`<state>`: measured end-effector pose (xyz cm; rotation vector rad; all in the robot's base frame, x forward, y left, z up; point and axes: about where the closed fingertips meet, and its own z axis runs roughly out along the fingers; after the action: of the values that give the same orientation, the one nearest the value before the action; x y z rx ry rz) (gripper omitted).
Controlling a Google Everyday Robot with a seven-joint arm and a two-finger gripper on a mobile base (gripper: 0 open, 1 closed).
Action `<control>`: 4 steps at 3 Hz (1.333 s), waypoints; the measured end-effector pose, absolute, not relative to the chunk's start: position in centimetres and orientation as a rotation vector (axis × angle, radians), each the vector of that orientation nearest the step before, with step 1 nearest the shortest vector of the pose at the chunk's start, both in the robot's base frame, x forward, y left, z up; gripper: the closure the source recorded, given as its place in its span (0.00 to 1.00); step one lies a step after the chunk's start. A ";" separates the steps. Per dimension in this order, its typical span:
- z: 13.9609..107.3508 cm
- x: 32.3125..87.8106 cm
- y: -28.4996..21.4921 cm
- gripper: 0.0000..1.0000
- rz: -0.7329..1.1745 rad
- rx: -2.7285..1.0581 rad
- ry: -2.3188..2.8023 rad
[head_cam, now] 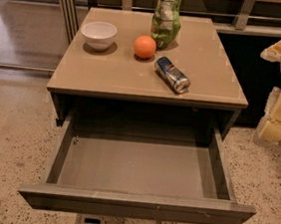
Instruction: Place redbull can into top drawer
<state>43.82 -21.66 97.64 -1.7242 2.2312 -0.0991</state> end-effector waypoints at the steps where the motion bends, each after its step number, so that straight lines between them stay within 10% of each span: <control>1: 97.7 43.8 -21.7 0.00 -0.100 -1.724 2.231; 4: 94.4 56.1 -18.4 0.00 0.130 -1.324 2.128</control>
Offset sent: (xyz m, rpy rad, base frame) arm 0.0740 0.0029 -0.0183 0.2388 -0.1070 -0.1223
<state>56.14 -18.43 94.37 -1.3242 2.1281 0.1299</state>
